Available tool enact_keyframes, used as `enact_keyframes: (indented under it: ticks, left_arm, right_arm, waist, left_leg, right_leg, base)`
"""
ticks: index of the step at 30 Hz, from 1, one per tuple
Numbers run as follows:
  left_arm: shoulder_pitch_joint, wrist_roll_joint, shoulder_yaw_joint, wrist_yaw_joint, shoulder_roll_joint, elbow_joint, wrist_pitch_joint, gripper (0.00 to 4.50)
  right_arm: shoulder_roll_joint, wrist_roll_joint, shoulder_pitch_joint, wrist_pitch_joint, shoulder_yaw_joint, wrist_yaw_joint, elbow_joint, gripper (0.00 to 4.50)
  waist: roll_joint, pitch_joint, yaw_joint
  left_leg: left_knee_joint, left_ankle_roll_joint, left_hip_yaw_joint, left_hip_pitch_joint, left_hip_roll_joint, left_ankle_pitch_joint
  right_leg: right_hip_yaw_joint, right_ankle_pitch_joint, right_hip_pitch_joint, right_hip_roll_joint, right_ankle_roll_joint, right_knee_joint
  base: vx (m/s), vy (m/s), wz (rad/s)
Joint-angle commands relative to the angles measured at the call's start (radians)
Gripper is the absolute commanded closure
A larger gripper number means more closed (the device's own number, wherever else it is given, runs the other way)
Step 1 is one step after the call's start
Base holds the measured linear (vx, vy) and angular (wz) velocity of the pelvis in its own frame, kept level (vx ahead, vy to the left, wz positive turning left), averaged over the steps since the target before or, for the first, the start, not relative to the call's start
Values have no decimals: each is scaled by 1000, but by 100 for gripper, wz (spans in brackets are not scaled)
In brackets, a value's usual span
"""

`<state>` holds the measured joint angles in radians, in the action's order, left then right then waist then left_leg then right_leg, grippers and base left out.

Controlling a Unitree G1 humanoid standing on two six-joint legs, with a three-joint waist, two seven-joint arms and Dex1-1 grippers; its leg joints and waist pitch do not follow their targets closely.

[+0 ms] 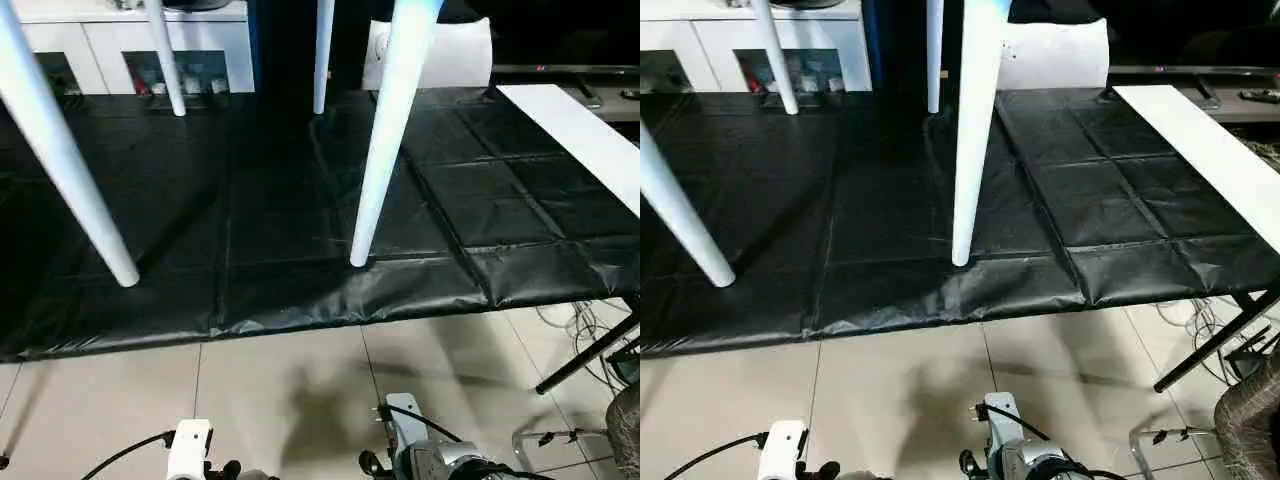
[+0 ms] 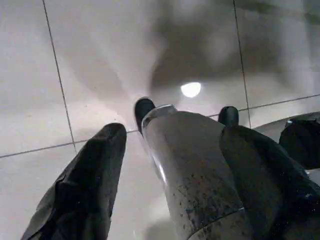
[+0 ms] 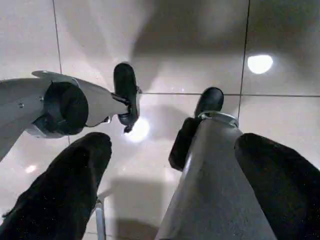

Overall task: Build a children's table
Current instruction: Flip table

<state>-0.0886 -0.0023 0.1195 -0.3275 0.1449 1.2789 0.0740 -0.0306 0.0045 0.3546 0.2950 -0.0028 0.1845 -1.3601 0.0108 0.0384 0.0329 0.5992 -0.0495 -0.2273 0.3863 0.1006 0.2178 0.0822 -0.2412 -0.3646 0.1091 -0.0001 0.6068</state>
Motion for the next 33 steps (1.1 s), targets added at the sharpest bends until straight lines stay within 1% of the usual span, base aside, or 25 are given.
enact_keyframes:
  ticks: [1, 2, 3, 4, 5, 6, 7, 9, 10, 13, 15, 17, 19, 21, 23, 24, 27, 28, 30, 33]
  left_arm:
    - [57, 34, -31, -13, -18, 57, -30, 115]
    - [57, 34, -31, -13, -18, 57, -30, 115]
    - [57, 34, -31, -13, -18, 57, -30, 115]
    - [57, 34, -31, -13, -18, 57, -30, 115]
    - [57, 34, -31, -13, -18, 57, -30, 115]
    - [57, 34, -31, -13, -18, 57, -30, 115]
    - [57, 34, -31, -13, -18, 57, -30, 115]
    - [57, 34, -31, -13, -18, 57, -30, 115]
    - [57, 34, -31, -13, -18, 57, -30, 115]
    - [57, 34, -31, -13, -18, 57, -30, 115]
    - [57, 34, -31, -13, -18, 57, -30, 115]
    - [57, 34, -31, -13, -18, 57, -30, 115]
    - [57, 34, -31, -13, -18, 57, -30, 115]
    - [57, 34, -31, -13, -18, 57, -30, 115]
    - [57, 34, -31, -13, -18, 57, -30, 115]
    - [57, 34, -31, -13, -18, 57, -30, 115]
    - [57, 34, -31, -13, -18, 57, -30, 115]
    - [57, 34, -31, -13, -18, 57, -30, 115]
    - [57, 34, -31, -13, -18, 57, -30, 115]
    - [57, 34, -31, -13, -18, 57, -30, 115]
  right_arm:
    - [2, -3, 6, -1, -5, 5, 1, 0]
    - [2, -3, 6, -1, -5, 5, 1, 0]
    - [2, -3, 6, -1, -5, 5, 1, 0]
    - [2, -3, 6, -1, -5, 5, 1, 0]
    - [2, -3, 6, -1, -5, 5, 1, 0]
    - [2, -3, 6, -1, -5, 5, 1, 0]
    - [2, -3, 6, -1, -5, 5, 1, 0]
    - [2, -3, 6, -1, -5, 5, 1, 0]
    - [2, -3, 6, -1, -5, 5, 1, 0]
    - [2, -3, 6, -1, -5, 5, 1, 0]
    - [2, -3, 6, -1, -5, 5, 1, 0]
    - [2, -3, 6, -1, -5, 5, 1, 0]
    - [2, -3, 6, -1, -5, 5, 1, 0]
    - [2, -3, 6, -1, -5, 5, 1, 0]
    - [2, -3, 6, -1, -5, 5, 1, 0]
    - [2, -3, 6, -1, -5, 5, 1, 0]
    - [2, -3, 6, -1, -5, 5, 1, 0]
    - [2, -3, 6, -1, -5, 5, 1, 0]
    - [2, -3, 6, -1, -5, 5, 1, 0]
    - [2, -3, 6, -1, -5, 5, 1, 0]
  waist:
    - [0, -36, 8]
    - [0, -37, 9]
    - [0, -35, 10]
    - [1, -35, 10]
    - [2, -33, 12]
    - [3, -32, 12]
    - [3, -29, 13]
    - [4, -26, 12]
    - [4, -24, 11]
    - [4, -21, 11]
    - [3, -22, 10]
    - [3, -24, 9]
    - [3, -26, 9]
    - [2, -28, 9]
    - [3, -29, 10]
    - [3, -28, 10]
    - [3, -26, 10]
    - [3, -25, 11]
    - [3, -24, 10]
    - [3, -24, 10]
  left_leg:
    - [-112, 89, 93, -22, 169, 341]
    - [-110, 75, 91, -21, 168, 316]
    - [-109, 53, 88, -20, 169, 299]
    - [-109, 47, 87, -21, 169, 299]
    - [-109, 44, 86, -22, 170, 309]
    - [-109, 47, 87, -22, 171, 320]
    - [-112, 68, 89, -26, 173, 366]
    - [-114, 88, 91, -28, 174, 403]
    - [-114, 116, 97, -32, 174, 458]
    - [-114, 138, 107, -36, 175, 514]
    - [-117, 142, 107, -36, 174, 512]
    - [-118, 141, 104, -35, 173, 490]
    - [-118, 133, 100, -32, 172, 450]
    - [-118, 121, 96, -30, 172, 418]
    - [-116, 110, 94, -29, 172, 397]
    - [-117, 106, 93, -29, 172, 395]
    - [-116, 105, 94, -30, 173, 413]
    - [-116, 112, 96, -31, 174, 432]
    - [-116, 120, 98, -32, 174, 450]
    - [-118, 127, 100, -32, 174, 462]
  right_leg:
    - [-83, 20, 10, 125, -261, -65]
    - [-82, 50, 13, 125, -266, -62]
    - [-81, 68, 13, 124, -274, -61]
    - [-80, 63, 13, 124, -276, -62]
    - [-80, 38, 12, 124, -277, -64]
    - [-80, 18, 12, 124, -277, -66]
    - [-82, -56, 7, 124, -271, -73]
    - [-85, -109, 3, 125, -262, -78]
    - [-90, -189, -3, 130, -246, -87]
    - [-97, -282, -11, 135, -216, -97]
    - [-97, -271, -12, 131, -210, -96]
    - [-95, -229, -10, 127, -214, -91]
    - [-93, -158, -6, 126, -229, -85]
    - [-90, -107, -3, 124, -241, -80]
    - [-89, -78, 1, 124, -251, -77]
    - [-88, -75, 1, 124, -254, -77]
    - [-90, -111, 0, 127, -253, -81]
    - [-92, -147, -2, 129, -247, -85]
    - [-93, -175, -5, 128, -239, -88]
    - [-94, -191, -6, 128, -232, -88]
  base:
    - [51, -19, -2]
    - [0, 0, 0]
    - [0, 0, 0]
    - [0, 0, 0]
    - [0, 0, 0]
    - [0, 0, 0]
    - [0, 0, 0]
    - [0, 0, 0]
    - [0, 0, 0]
    - [0, 0, 0]
    - [0, 0, 0]
    - [0, 0, 0]
    - [0, 0, 0]
    - [0, 0, 0]
    - [0, 0, 0]
    - [0, 0, 0]
    - [0, 0, 0]
    - [0, 0, 0]
    - [0, 0, 0]
    - [0, 0, 0]
